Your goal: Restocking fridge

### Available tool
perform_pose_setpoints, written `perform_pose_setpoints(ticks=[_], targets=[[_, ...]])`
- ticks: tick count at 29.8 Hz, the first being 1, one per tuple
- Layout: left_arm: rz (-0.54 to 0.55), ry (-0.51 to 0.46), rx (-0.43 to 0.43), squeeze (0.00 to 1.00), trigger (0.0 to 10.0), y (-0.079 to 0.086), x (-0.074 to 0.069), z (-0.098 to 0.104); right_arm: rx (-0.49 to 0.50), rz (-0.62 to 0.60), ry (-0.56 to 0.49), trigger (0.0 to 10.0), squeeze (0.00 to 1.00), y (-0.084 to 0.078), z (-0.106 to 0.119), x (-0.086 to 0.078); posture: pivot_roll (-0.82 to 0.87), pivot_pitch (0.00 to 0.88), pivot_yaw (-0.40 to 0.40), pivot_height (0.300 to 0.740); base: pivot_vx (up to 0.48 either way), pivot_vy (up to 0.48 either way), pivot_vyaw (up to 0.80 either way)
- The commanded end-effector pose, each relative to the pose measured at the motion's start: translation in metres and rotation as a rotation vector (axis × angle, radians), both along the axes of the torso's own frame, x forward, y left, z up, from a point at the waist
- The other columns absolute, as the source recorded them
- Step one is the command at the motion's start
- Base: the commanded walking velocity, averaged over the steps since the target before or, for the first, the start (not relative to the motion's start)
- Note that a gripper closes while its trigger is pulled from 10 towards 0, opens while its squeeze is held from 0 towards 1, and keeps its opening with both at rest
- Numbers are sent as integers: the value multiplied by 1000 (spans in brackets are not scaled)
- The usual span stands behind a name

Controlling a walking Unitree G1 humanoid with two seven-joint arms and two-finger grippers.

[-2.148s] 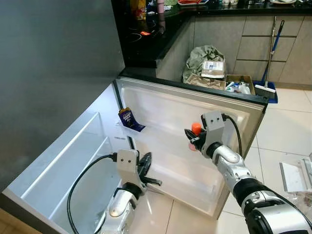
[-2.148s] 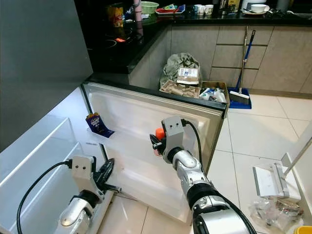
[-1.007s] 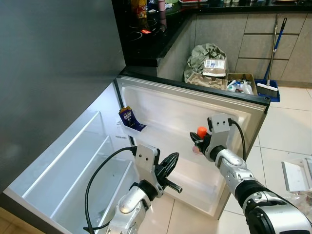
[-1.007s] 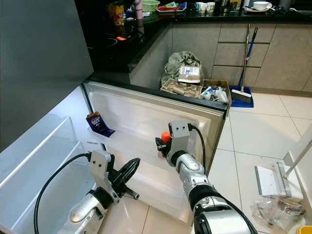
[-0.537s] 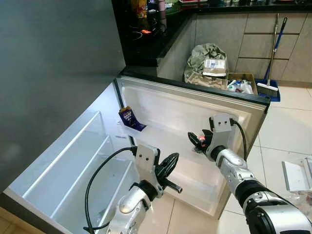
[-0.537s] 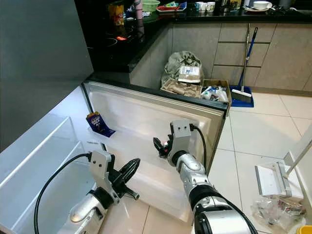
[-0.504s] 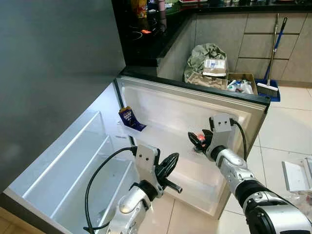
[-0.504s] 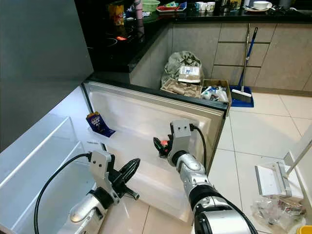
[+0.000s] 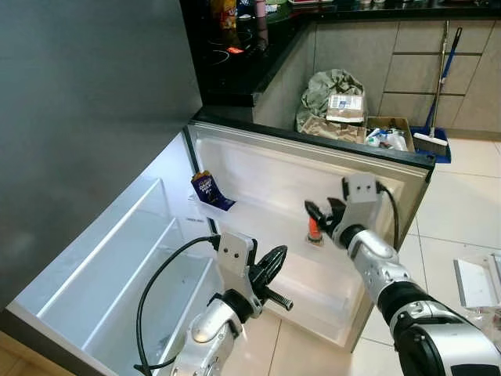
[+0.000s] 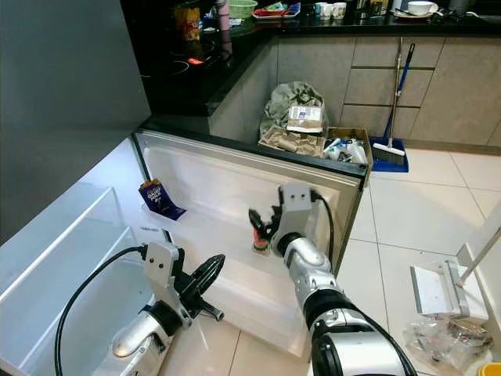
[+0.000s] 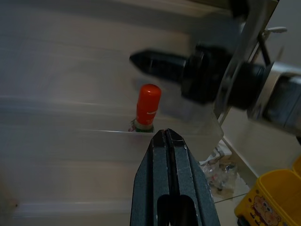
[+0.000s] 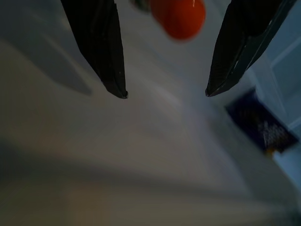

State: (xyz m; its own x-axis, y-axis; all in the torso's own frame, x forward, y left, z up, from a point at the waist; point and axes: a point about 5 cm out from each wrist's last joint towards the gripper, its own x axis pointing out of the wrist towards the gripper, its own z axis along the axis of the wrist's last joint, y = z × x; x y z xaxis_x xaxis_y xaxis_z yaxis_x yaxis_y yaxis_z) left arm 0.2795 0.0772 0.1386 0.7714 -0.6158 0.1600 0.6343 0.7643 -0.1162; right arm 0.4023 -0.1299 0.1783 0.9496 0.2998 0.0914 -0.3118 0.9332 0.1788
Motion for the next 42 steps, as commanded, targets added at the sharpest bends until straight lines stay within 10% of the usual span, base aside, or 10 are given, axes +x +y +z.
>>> perform_pose_setpoints(ticks=[1,18,42], targets=[[4,-7,24,0,10000,3,-1,0,34,4,-1,10000,0,1,2,0,0,152,67,740,0,0,0],[-12,-6,31,0,10000,2,-1,-1,139,62,-187,10000,0,2,41,-15,-14,154,77,740,0,0,0],[-7,-1,34,0,10000,5,-4,-4,136,153,-368,10000,0,-1,58,-91,-21,165,71,740,0,0,0]])
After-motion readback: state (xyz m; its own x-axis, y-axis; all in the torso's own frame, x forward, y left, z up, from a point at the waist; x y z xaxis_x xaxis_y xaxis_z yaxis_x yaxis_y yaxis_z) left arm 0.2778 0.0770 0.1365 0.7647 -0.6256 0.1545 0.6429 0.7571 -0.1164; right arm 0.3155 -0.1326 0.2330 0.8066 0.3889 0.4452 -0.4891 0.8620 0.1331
